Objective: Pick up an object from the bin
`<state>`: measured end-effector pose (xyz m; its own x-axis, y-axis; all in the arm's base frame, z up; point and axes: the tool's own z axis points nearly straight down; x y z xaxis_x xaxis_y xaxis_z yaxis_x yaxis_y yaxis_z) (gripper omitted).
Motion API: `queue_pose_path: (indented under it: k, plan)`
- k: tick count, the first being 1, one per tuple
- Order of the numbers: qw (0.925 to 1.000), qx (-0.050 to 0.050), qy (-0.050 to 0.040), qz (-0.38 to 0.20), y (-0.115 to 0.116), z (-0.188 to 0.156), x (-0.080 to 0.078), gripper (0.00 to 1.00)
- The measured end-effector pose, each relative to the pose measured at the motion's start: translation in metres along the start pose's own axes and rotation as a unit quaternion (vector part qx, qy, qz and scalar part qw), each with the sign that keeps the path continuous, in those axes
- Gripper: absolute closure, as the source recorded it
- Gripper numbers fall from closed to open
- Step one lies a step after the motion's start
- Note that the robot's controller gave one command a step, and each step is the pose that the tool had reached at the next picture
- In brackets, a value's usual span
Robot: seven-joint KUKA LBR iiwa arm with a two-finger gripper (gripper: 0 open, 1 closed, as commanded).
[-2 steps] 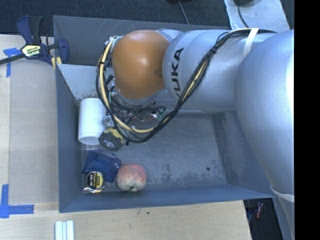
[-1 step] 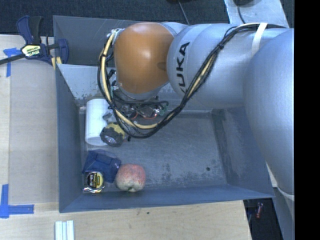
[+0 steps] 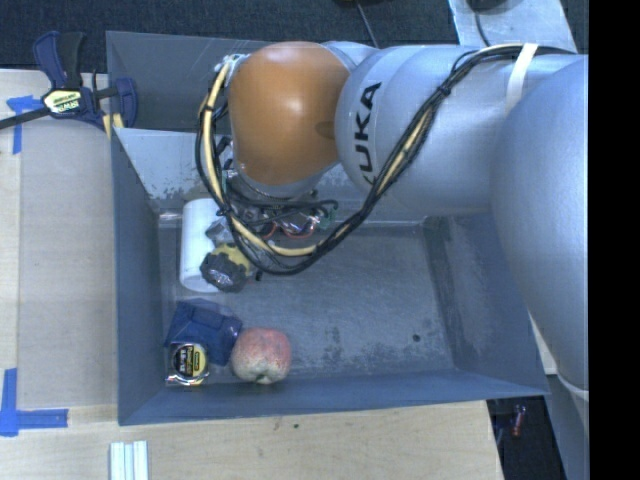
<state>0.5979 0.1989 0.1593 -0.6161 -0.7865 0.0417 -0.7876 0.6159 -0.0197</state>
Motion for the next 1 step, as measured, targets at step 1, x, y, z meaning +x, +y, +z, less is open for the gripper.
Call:
queue_pose_path:
  k: [1]
  plan:
    - [1.0000, -0.002, 0.0025, 0.001, 0.0006, -0.0117, 0.0018, 1.00]
